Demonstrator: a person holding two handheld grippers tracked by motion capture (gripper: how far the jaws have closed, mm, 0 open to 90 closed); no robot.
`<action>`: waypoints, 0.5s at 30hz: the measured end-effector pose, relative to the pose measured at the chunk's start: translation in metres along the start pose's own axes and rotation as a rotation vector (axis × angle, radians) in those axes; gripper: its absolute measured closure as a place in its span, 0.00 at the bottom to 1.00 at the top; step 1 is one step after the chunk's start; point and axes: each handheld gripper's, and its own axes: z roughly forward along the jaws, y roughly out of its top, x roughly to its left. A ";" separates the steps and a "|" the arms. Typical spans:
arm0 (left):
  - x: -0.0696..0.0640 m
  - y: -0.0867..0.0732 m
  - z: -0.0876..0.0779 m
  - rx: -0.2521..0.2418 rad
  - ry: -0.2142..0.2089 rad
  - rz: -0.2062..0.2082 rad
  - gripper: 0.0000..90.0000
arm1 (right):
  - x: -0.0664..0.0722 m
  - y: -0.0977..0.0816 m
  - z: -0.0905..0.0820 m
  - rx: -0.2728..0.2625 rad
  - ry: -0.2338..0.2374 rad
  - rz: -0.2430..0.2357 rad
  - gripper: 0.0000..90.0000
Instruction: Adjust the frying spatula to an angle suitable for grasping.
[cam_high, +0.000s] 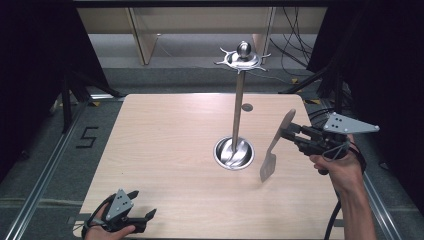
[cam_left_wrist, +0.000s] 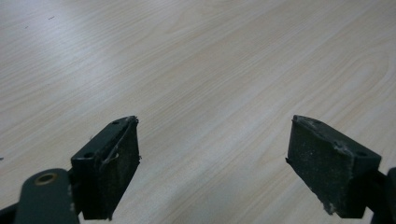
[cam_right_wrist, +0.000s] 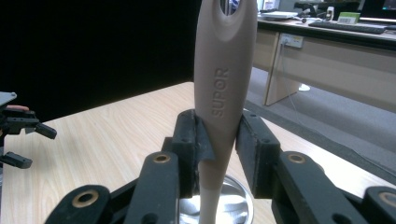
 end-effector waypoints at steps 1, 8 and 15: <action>0.000 0.000 0.000 0.001 -0.001 0.001 0.18 | -0.001 0.004 0.001 0.002 0.008 -0.014 0.78; 0.000 0.000 0.000 -0.011 -0.003 -0.009 0.18 | 0.000 0.015 0.008 -0.006 0.001 -0.021 0.78; -0.001 0.000 0.000 -0.012 -0.004 -0.010 0.18 | 0.000 0.030 0.014 -0.002 0.010 -0.053 0.78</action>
